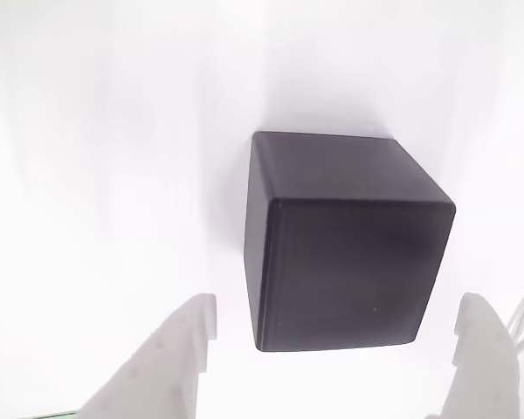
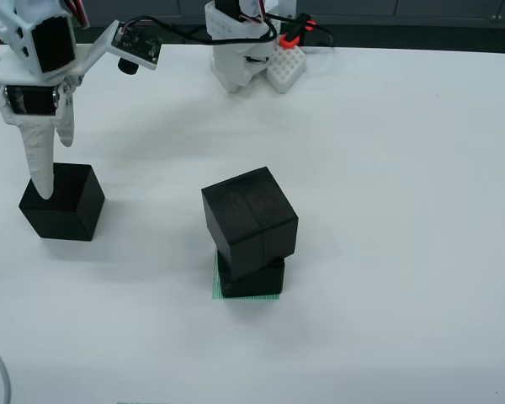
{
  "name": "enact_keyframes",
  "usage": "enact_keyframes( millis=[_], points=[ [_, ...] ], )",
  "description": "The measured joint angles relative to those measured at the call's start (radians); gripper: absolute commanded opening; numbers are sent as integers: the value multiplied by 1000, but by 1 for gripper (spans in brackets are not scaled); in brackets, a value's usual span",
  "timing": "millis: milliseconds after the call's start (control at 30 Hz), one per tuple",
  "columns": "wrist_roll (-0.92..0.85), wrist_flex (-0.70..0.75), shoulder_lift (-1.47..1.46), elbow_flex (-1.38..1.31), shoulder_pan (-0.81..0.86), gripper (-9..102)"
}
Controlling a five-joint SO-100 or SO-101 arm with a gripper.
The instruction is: Stack 3 Blocks on the chosen place.
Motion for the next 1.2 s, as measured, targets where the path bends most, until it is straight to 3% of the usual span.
enact_keyframes(
  millis=[700,900,1200],
  points=[
    [3,-28,-239,-126,-5,29],
    [3,-29,-239,-127,-5,21],
    [3,0,-120,-80,-34,20]
  ],
)
